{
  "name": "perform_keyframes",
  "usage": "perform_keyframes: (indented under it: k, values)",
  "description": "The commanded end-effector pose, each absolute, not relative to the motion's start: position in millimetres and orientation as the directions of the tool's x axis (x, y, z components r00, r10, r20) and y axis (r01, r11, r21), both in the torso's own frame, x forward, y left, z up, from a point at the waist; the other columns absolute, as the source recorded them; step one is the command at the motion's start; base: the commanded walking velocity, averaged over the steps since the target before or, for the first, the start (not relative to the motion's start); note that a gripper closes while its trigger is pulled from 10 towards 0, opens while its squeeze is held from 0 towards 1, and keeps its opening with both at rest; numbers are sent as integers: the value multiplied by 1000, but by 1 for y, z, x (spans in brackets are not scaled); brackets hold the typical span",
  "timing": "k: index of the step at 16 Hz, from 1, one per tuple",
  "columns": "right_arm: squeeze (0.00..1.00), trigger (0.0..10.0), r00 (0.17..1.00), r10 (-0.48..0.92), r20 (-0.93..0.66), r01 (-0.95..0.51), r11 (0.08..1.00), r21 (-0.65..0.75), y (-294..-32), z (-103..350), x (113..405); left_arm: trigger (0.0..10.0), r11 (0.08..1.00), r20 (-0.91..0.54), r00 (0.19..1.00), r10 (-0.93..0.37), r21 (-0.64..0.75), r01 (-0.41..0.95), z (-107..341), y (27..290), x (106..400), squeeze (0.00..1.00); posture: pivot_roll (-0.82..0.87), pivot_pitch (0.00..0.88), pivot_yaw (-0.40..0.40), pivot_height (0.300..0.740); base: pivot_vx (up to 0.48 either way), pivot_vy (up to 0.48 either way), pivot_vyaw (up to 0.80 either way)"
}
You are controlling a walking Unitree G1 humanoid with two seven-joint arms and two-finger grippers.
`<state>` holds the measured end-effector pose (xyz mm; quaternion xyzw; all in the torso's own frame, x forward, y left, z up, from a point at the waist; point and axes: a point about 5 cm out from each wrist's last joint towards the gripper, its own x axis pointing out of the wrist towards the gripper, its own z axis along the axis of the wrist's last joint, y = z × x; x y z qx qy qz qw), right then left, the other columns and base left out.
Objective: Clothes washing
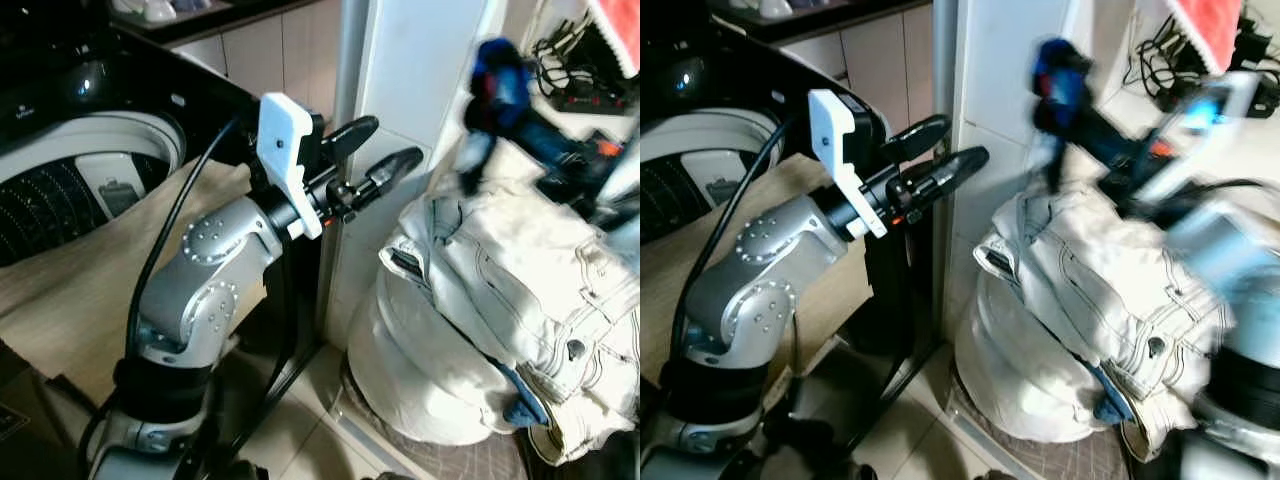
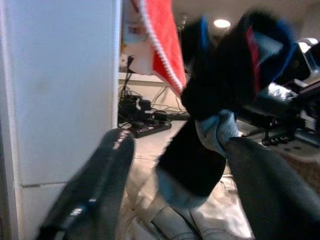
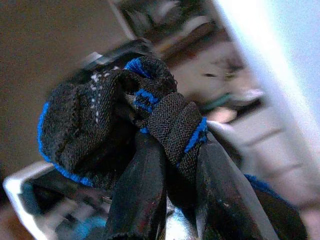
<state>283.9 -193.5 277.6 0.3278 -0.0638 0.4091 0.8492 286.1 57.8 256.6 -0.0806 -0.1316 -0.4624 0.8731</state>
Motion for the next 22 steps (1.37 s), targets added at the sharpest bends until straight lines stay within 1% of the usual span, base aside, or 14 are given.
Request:
perform_keyframes:
  k: [1,3,4,6,7,8,9,10,11,15,16,17,18,22]
  values:
    - [0,0,641,663,387,-747,423,513,-187,282,282,10000,548,319,528,-787,-30,836,260,52,285,1000,-128,38,-32,740,0,0,0]
    - [0,0,627,694,354,-732,368,574,-165,269,281,10000,567,370,528,-765,-3,824,264,50,284,1000,-118,44,-41,740,0,0,0]
    - [0,0,630,683,370,-724,345,597,-163,269,280,10000,572,379,526,-761,11,820,264,51,284,1000,-117,43,-42,740,0,0,0]
    - [0,0,623,648,438,-720,256,646,-160,277,277,10000,639,408,551,-728,115,760,267,58,285,1000,-119,46,-44,740,0,0,0]
    - [0,0,620,645,446,-719,241,652,-159,278,276,10000,654,427,554,-715,127,746,269,61,286,1000,-118,47,-43,740,0,0,0]
    - [0,0,619,643,451,-718,229,657,-159,278,275,10000,632,412,536,-737,138,763,268,59,285,1000,-120,47,-43,740,0,0,0]
    - [0,0,618,640,456,-717,221,662,-158,279,274,10000,598,384,510,-770,153,787,264,57,283,929,-122,46,-41,740,0,0,0]
    - [0,0,616,642,456,-716,215,665,-157,280,273,10000,582,348,502,-792,180,793,258,56,283,196,-125,48,-38,740,0,0,0]
    - [0,0,615,644,455,-715,211,667,-156,280,272,10000,584,334,506,-795,197,787,256,56,283,8,-127,49,-38,740,0,0,0]
    - [0,0,609,658,443,-707,198,678,-153,282,267,10000,618,325,539,-777,233,751,253,58,290,0,-127,50,-37,740,0,0,0]
    - [0,0,604,666,438,-709,198,677,-151,282,266,8471,632,325,553,-767,232,740,253,59,291,0,-126,50,-38,740,0,0,0]
    - [0,0,603,668,436,-709,198,677,-150,282,266,2039,639,328,561,-760,223,736,254,60,292,0,-125,50,-38,740,0,0,0]
    - [0,0,603,672,431,-706,198,680,-150,282,265,0,647,340,567,-751,206,734,255,61,293,0,-125,52,-39,740,0,0,0]
    - [0,0,601,683,415,-701,202,684,-148,280,264,0,639,364,562,-742,134,757,256,64,291,0,-124,44,-37,740,0,0,0]
